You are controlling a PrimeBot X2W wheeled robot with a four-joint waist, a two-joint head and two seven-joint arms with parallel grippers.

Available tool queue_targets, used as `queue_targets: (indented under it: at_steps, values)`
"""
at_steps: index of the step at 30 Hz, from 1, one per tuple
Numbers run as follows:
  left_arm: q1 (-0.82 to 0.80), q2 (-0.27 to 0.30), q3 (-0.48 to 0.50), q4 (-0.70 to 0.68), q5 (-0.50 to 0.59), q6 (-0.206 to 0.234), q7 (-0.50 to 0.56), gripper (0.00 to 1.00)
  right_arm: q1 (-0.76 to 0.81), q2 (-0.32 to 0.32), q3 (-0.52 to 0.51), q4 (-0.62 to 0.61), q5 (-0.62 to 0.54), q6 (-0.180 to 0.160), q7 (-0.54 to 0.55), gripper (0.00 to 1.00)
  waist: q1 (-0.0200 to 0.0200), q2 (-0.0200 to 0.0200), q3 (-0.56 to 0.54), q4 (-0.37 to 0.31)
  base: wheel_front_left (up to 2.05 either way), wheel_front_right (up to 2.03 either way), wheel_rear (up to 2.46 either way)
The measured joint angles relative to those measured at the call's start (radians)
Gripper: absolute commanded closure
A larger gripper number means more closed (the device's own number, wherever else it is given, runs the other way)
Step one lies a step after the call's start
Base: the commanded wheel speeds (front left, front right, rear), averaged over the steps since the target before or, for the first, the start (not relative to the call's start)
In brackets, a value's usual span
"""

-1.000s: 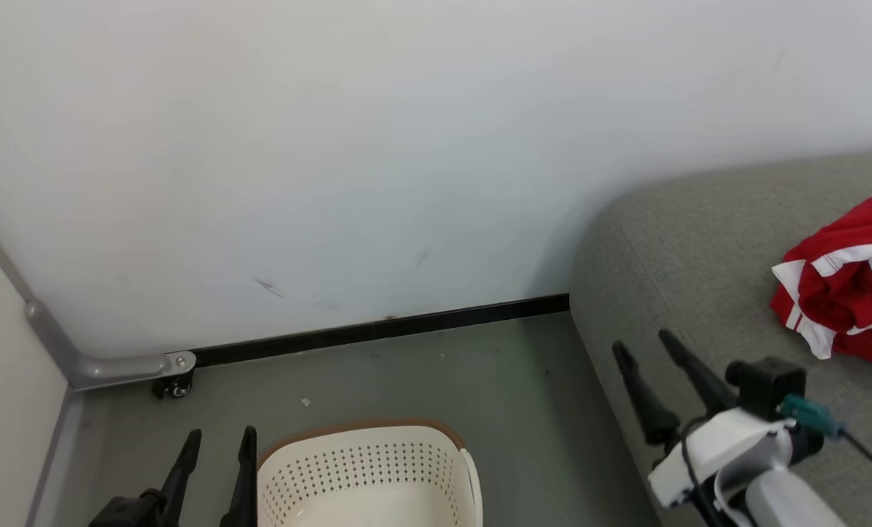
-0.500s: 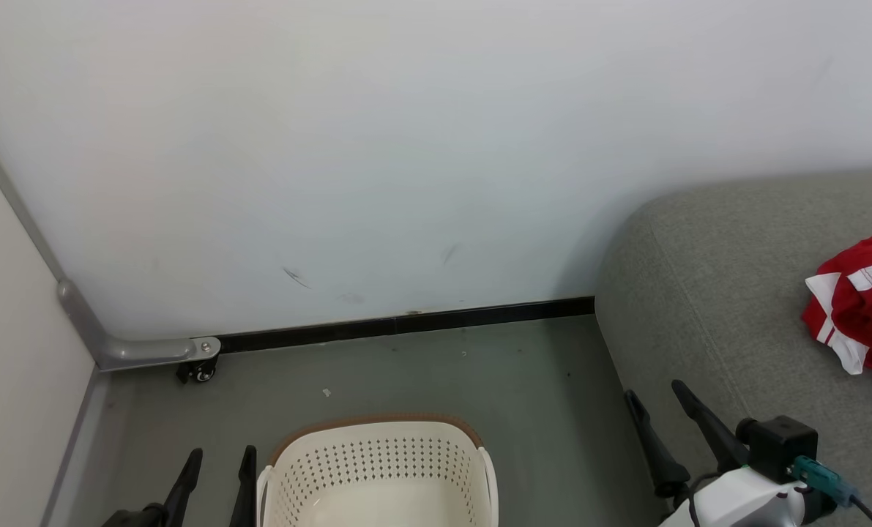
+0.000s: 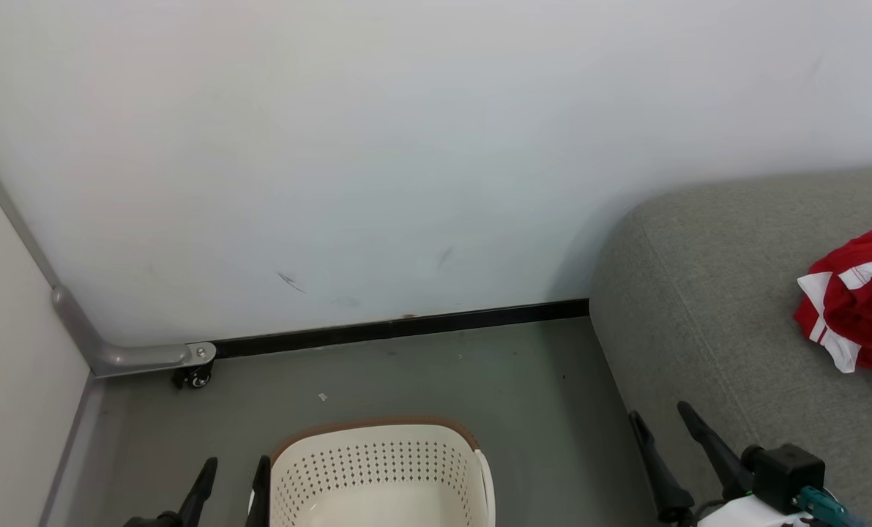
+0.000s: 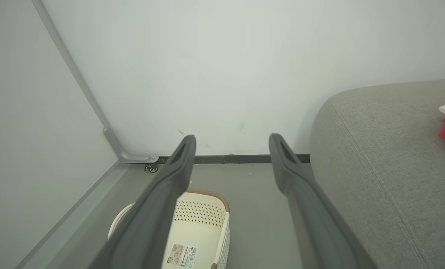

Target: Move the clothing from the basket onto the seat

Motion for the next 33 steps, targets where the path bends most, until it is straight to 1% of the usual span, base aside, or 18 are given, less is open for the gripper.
queue_targets:
  at_steps: [2, 19, 25, 33]
  values:
    - [0.0, 0.0, -0.009, 0.0, 0.0, -0.006, 0.0, 0.0, 0.007, 0.0, -0.002, -0.005, -0.001, 0.0, 0.0, 0.0, 0.0, 0.0, -0.001, 0.001, 0.0, 0.0, 0.0]
    - [0.003, 0.0, -0.015, 0.003, -0.032, -0.006, 0.0, 0.0, 0.051, 0.015, -0.002, -0.017, -0.028, 0.0, 0.0, 0.0, 0.0, 0.0, -0.001, 0.002, 0.0, 0.0, 0.0]
    - [0.006, 0.0, -0.022, 0.014, -0.049, -0.022, 0.0, 0.0, 0.062, 0.016, -0.003, -0.026, -0.028, 0.0, 0.0, 0.0, 0.0, 0.0, 0.004, -0.003, 0.0, 0.0, 0.0]
    - [0.006, 0.0, -0.021, 0.015, -0.066, -0.024, 0.0, 0.0, 0.062, 0.017, -0.005, -0.033, -0.028, 0.0, 0.0, 0.0, 0.0, 0.0, 0.007, -0.004, 0.0, 0.0, 0.0]
